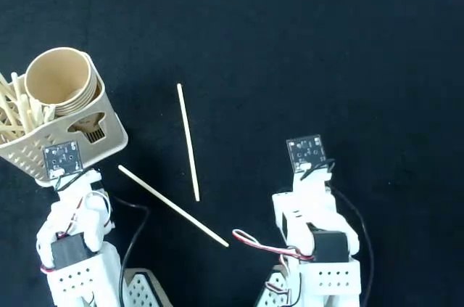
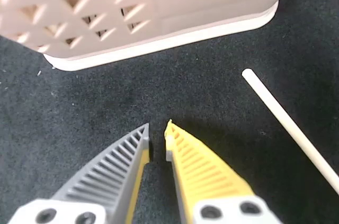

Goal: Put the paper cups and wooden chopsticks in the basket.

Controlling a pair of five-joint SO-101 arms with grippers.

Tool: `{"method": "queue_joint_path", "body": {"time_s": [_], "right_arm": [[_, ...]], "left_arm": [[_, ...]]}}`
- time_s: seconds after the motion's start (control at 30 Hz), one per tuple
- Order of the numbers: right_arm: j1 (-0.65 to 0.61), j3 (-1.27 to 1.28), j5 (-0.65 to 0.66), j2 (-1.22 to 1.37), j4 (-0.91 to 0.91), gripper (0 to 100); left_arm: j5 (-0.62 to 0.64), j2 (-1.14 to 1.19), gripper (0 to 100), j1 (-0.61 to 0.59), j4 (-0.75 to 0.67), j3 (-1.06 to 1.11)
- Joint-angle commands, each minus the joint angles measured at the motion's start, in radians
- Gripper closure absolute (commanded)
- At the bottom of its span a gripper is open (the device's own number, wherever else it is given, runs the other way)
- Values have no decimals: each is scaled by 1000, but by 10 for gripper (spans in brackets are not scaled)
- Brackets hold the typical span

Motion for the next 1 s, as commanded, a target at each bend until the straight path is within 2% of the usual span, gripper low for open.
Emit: {"method": "queue_joint_path", "body": {"time_s": [0.0,0.17,0.33,0.53,0.63,0.7,0.8,0.87,0.97], "right_arm": [[6,1,-2,-68,11,986],[3,1,-2,-68,11,986],[3,1,-2,-68,11,986],[12,-4,5,-65,9,986],[83,-38,8,-67,9,986],[97,-82,89,-68,-15,966],[91,-127,290,-68,-69,894],[66,-131,302,-61,-97,884],[20,-36,236,-61,-126,929]], "left_arm": [[8,-3,933,5,-8,19],[2,-3,930,45,-14,19],[8,-2,932,124,40,19],[5,-2,934,136,40,19],[3,-2,934,125,43,8],[8,-2,934,107,43,-7],[9,-3,934,104,37,-90],[0,-3,931,93,43,-176],[-63,-2,930,127,12,-291]]}}
